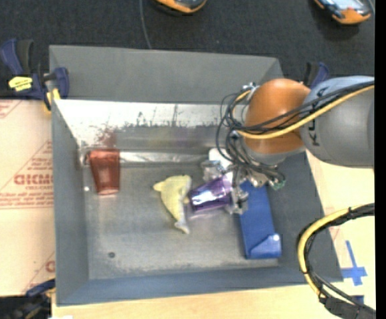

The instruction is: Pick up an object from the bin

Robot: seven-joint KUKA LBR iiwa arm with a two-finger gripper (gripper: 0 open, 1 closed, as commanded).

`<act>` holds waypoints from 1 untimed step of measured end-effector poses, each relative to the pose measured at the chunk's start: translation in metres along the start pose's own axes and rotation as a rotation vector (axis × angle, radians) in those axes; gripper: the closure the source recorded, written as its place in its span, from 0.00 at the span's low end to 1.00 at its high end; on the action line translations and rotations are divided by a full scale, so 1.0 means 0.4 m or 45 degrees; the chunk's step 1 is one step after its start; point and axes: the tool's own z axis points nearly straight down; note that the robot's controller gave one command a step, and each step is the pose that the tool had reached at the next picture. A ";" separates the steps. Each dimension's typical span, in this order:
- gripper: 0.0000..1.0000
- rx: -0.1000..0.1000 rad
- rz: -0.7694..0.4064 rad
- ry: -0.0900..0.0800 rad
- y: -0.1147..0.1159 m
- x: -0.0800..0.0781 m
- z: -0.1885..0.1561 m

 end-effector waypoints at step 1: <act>1.00 0.000 0.000 0.000 0.000 0.000 0.000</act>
Offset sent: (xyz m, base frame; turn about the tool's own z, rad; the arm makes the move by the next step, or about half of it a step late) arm 0.0000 -0.0001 0.0328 0.0003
